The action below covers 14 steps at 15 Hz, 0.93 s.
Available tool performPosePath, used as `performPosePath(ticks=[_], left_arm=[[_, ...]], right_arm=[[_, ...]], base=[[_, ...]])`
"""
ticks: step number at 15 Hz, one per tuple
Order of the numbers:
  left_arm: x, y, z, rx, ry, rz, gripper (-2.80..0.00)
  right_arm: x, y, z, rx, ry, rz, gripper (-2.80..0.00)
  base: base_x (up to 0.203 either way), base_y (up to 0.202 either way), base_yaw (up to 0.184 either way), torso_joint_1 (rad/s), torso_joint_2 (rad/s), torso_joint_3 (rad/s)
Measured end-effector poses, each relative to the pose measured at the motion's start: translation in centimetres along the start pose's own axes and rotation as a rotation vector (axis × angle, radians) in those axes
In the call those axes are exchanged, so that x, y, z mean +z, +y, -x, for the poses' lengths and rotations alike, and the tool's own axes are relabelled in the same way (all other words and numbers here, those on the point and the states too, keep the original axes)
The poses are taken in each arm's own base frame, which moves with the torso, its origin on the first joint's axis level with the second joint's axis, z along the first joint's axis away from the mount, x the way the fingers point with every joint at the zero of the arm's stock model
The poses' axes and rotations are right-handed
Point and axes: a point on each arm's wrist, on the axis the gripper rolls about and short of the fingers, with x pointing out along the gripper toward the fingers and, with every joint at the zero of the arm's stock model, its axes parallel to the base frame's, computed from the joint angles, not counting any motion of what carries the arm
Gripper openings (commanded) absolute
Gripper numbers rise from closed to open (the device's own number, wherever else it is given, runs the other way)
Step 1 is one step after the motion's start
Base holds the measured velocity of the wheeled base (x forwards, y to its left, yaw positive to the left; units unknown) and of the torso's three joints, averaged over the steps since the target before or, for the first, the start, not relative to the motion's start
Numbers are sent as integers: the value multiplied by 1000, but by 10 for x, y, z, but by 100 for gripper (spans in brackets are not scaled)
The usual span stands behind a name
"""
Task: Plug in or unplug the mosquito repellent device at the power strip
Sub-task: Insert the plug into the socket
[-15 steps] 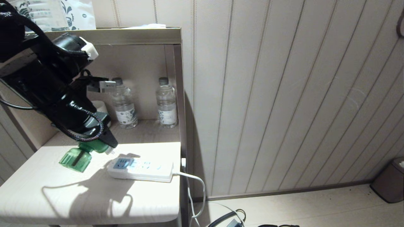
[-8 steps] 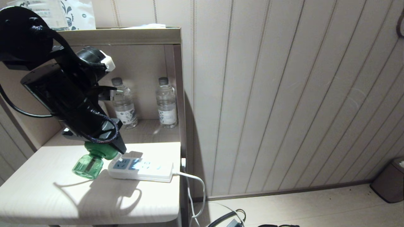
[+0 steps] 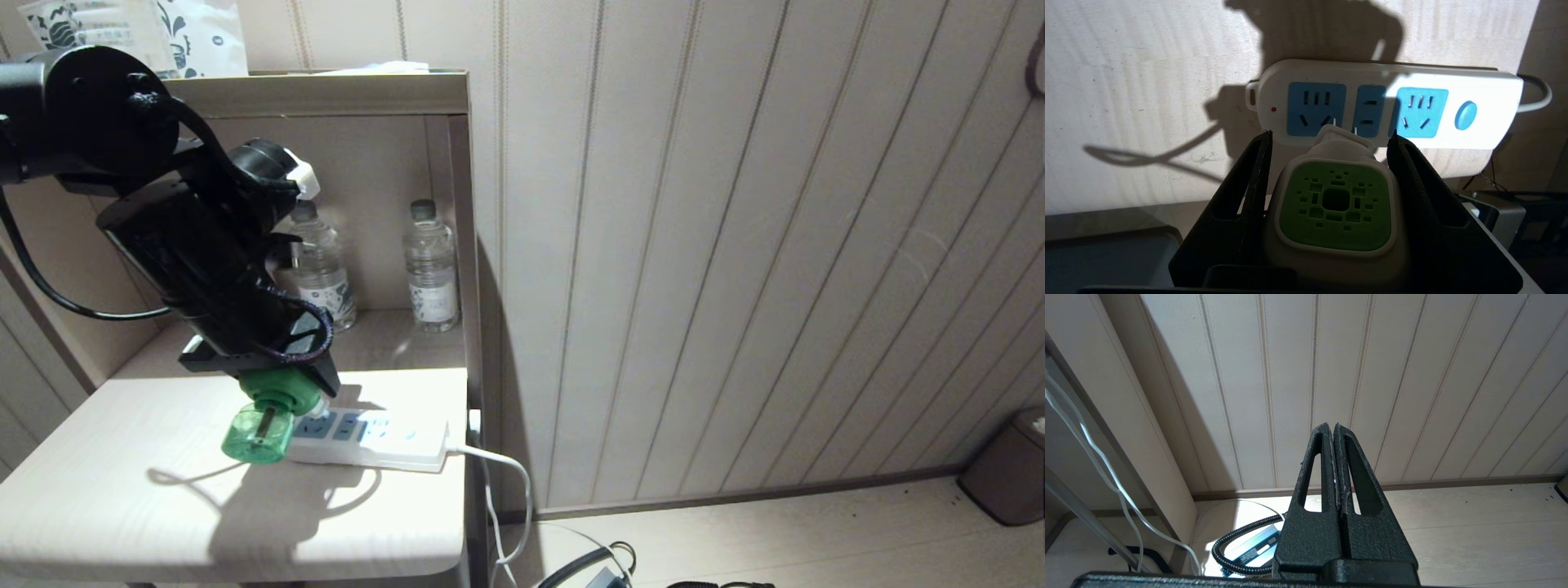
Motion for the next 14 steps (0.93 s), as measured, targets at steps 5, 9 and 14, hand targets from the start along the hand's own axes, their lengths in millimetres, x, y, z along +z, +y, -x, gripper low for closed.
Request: performPosePath(ticks=[5, 9, 14], left_arm=[[0, 1, -3, 61, 1, 47, -280], [0, 1, -4, 78, 6, 69, -280], [3, -2, -11, 89, 8, 95, -280]], right_arm=[[0, 0, 0, 0, 0, 0, -280], [0, 0, 0, 0, 0, 0, -280], [0, 0, 0, 0, 0, 0, -280]], base=[[0, 0, 0, 0, 0, 0], [0, 0, 0, 0, 0, 0], [0, 0, 0, 0, 0, 0]])
